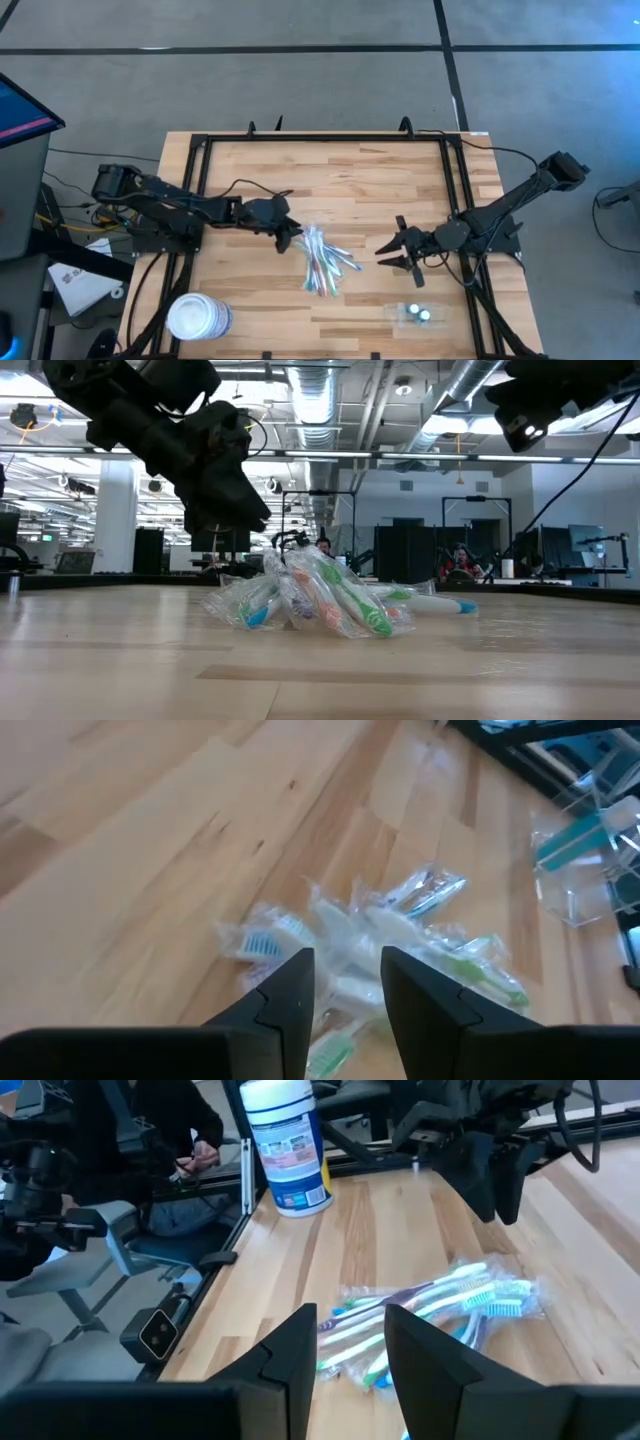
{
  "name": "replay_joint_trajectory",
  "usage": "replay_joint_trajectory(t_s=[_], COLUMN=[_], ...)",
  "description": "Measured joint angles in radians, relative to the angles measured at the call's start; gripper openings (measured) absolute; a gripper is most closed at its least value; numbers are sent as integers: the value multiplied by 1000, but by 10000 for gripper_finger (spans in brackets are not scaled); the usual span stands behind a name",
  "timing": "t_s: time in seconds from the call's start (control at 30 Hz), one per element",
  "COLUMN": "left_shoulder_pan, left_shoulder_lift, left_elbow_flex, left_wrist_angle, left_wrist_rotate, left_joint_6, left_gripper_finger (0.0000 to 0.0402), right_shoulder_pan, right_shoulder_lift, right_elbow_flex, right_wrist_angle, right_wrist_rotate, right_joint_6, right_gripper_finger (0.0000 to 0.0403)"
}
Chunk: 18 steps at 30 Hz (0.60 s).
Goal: Pick & Place toothbrushing station
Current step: Put the purple toothbrush into the transparent organizer
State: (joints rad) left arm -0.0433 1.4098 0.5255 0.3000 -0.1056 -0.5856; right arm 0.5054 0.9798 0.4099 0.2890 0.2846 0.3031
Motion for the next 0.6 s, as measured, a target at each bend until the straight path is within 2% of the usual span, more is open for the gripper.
replay_joint_trajectory(t_s=[0.27,0.47,0.6], left_shoulder_pan=[0,0,0], left_shoulder_lift=[93,167,188], left_elbow_flex=[0,0,0], left_wrist_angle=[39,144,151], left_wrist_rotate=[2,43,52], left_joint_6=[-73,-79,-97], left_gripper_finger=[113,113,113], right_shoulder_pan=[-4,-4,-4], right_shoulder_lift=[0,0,0], right_elbow_flex=[1,1,1], right_wrist_angle=[-21,-23,-26], right_wrist_rotate=[0,0,0], right_joint_6=[0,0,0], right_gripper_finger=[111,111,111])
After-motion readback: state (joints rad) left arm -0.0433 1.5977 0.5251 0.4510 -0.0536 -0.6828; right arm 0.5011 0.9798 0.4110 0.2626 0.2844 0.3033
